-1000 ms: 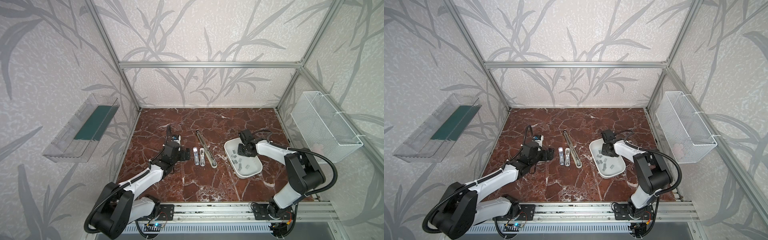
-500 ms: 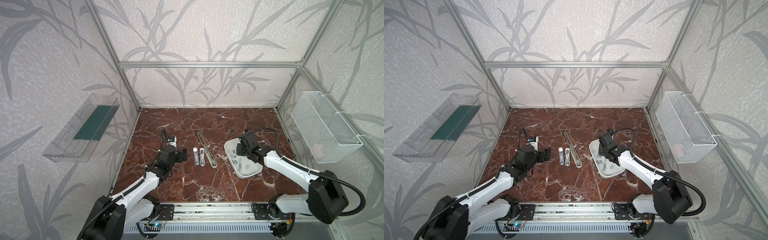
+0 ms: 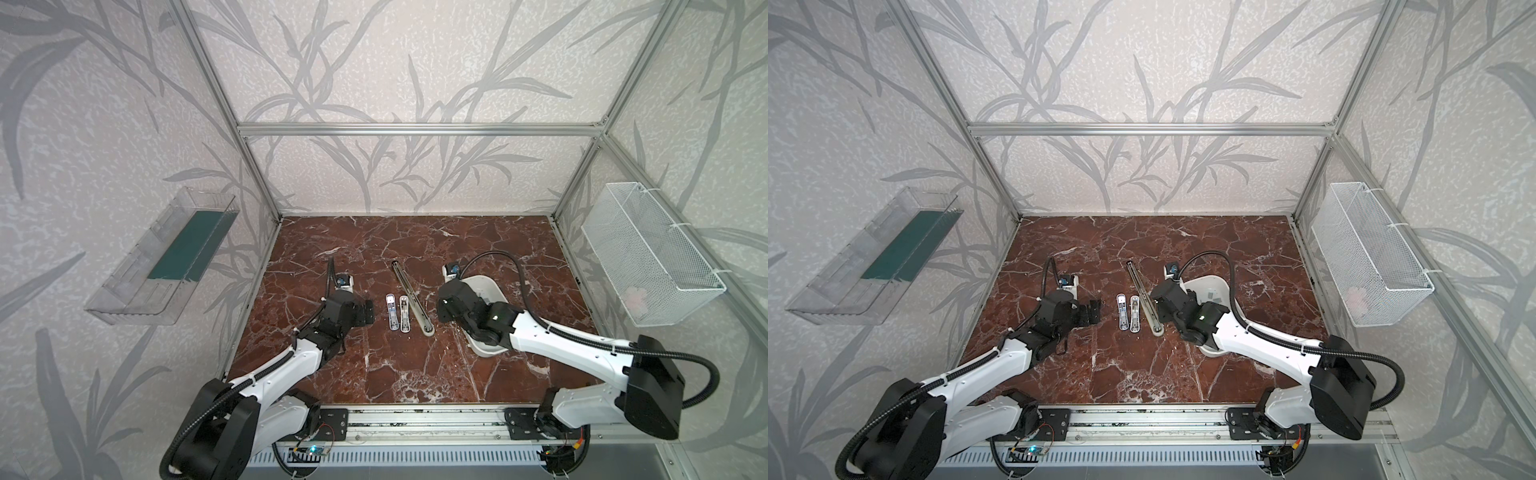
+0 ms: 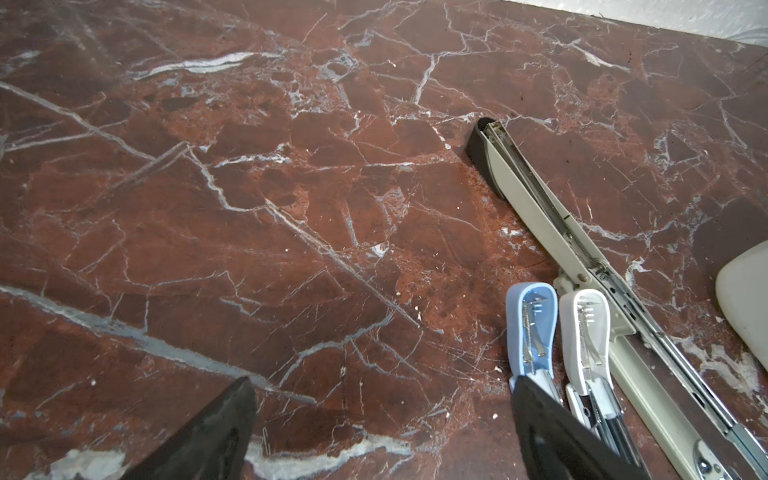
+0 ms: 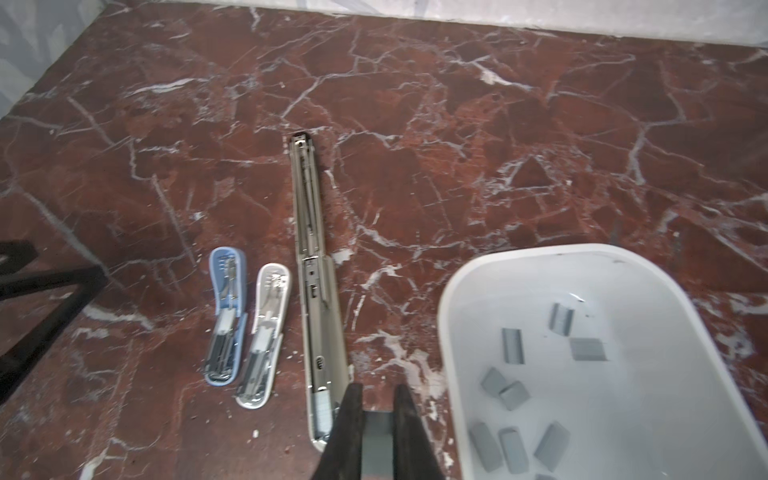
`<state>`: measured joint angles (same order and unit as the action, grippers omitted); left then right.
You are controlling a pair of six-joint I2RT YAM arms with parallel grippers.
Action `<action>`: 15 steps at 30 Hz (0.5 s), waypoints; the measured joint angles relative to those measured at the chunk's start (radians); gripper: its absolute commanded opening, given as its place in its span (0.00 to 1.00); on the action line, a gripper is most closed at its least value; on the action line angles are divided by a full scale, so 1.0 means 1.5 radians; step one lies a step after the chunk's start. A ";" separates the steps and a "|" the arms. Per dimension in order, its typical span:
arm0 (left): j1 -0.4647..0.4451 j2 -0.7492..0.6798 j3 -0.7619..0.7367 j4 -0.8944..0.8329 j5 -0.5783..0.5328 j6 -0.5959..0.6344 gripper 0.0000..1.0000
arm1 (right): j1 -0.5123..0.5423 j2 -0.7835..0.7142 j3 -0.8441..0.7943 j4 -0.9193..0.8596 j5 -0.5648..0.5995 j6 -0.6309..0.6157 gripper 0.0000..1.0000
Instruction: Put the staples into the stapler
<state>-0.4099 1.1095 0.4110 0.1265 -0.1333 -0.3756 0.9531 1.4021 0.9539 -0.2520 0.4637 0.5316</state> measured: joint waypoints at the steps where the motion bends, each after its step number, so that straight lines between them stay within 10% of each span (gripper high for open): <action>1: 0.001 -0.004 0.000 0.000 -0.001 -0.004 0.97 | 0.010 0.015 0.008 0.005 0.000 0.000 0.08; 15: 0.124 -0.044 -0.028 0.016 0.096 -0.079 0.99 | 0.037 0.208 0.089 0.067 -0.071 0.032 0.09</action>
<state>-0.2245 1.0435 0.3683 0.1509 0.0105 -0.4942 1.0084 1.7142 1.0870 -0.1516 0.3573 0.5789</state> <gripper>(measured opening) 0.991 0.131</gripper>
